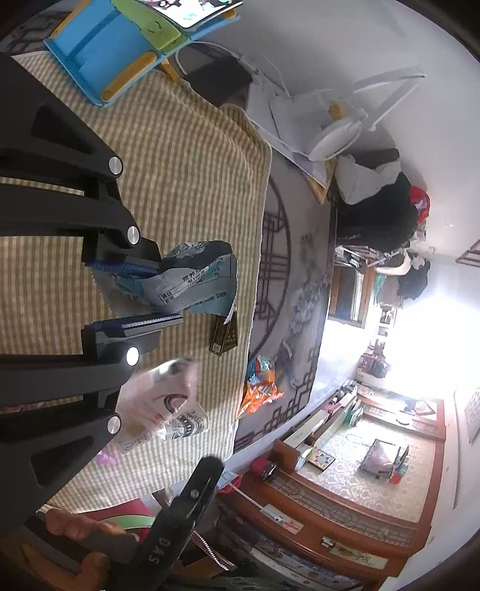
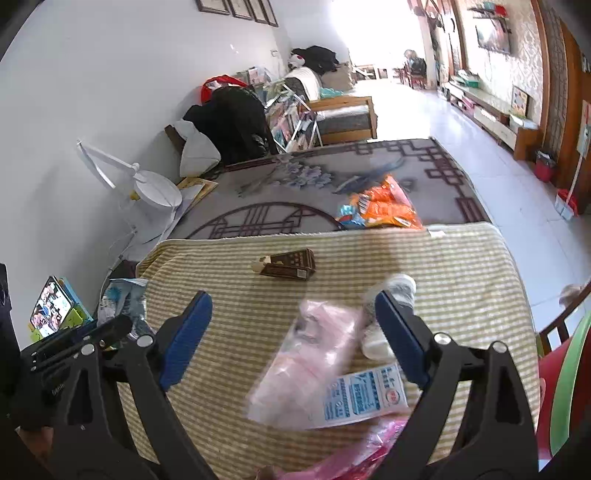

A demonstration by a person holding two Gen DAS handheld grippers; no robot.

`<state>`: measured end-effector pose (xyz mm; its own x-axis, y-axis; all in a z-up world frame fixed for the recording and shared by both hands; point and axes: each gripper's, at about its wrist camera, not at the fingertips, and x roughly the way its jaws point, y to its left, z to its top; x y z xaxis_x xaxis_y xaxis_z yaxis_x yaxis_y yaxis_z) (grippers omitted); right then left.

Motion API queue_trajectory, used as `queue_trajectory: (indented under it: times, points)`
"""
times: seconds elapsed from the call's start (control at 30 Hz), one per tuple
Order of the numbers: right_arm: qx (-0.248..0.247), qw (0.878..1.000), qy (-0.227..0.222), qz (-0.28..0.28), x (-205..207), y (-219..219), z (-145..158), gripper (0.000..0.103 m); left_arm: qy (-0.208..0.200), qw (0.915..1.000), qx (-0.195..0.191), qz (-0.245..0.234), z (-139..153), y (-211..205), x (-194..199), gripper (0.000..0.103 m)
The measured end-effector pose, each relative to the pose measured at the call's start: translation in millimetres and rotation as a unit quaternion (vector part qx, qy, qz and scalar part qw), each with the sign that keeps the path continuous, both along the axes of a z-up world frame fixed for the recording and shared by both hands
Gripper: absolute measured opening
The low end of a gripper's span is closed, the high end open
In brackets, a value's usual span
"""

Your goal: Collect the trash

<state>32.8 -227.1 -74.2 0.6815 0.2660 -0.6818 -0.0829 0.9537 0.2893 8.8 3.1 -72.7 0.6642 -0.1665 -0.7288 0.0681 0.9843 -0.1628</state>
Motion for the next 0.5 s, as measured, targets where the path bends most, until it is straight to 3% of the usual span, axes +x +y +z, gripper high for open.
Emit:
queue_trajectory:
  times: [0.2, 0.33, 0.5]
  points:
    - [-0.034, 0.997, 0.068, -0.004, -22, -19, -25, 0.088, 0.009, 1.0, -0.005, 0.0, -4, 2, 1, 0.017]
    - [-0.001, 0.989, 0.145, -0.042, -50, -39, -59, 0.088, 0.011, 0.9999, -0.007, -0.008, -6, -2, 5, 0.017]
    - [0.014, 0.975, 0.207, -0.075, -67, -48, -100, 0.088, 0.014, 0.9996, -0.008, -0.023, -10, -14, 10, 0.017]
